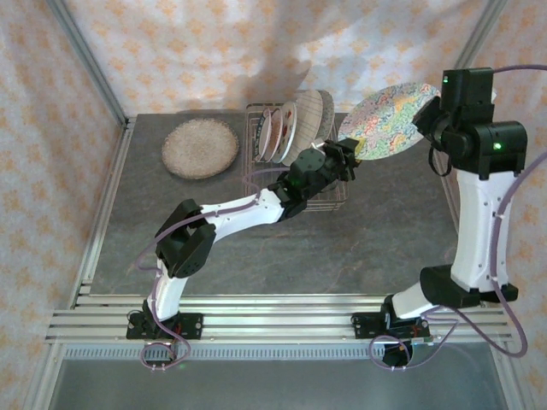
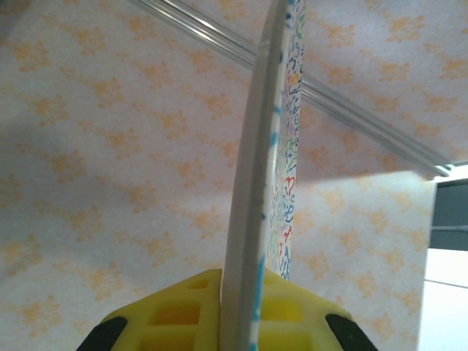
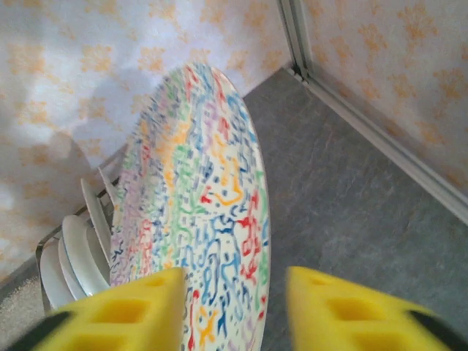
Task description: Unload the plates from the dish rack
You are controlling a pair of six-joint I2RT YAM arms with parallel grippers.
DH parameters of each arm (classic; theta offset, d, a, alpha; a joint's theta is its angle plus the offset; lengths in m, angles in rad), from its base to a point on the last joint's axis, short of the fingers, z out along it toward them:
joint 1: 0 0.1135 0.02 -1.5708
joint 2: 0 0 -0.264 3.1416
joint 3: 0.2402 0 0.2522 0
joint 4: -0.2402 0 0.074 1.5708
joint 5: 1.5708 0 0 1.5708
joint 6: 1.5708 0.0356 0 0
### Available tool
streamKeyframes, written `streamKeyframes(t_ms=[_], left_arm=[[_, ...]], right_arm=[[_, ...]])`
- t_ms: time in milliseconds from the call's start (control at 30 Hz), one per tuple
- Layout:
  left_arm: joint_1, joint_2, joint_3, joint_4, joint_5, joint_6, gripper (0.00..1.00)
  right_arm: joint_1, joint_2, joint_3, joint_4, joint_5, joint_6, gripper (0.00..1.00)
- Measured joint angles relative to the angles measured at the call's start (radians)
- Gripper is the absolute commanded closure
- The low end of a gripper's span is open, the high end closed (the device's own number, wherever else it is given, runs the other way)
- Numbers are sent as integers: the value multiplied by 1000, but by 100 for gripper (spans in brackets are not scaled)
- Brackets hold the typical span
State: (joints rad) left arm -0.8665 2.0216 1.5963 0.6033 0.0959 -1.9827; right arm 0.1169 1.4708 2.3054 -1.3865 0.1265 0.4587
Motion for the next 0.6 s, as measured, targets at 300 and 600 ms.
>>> streamKeyframes(t_ms=[300, 600], left_arm=[[63, -7, 0, -85, 99, 139, 100], [153, -143, -12, -200, 170, 266, 100]], right_arm=[[0, -110, -68, 88, -76, -14, 25], [0, -169, -183, 188, -278, -51, 25]])
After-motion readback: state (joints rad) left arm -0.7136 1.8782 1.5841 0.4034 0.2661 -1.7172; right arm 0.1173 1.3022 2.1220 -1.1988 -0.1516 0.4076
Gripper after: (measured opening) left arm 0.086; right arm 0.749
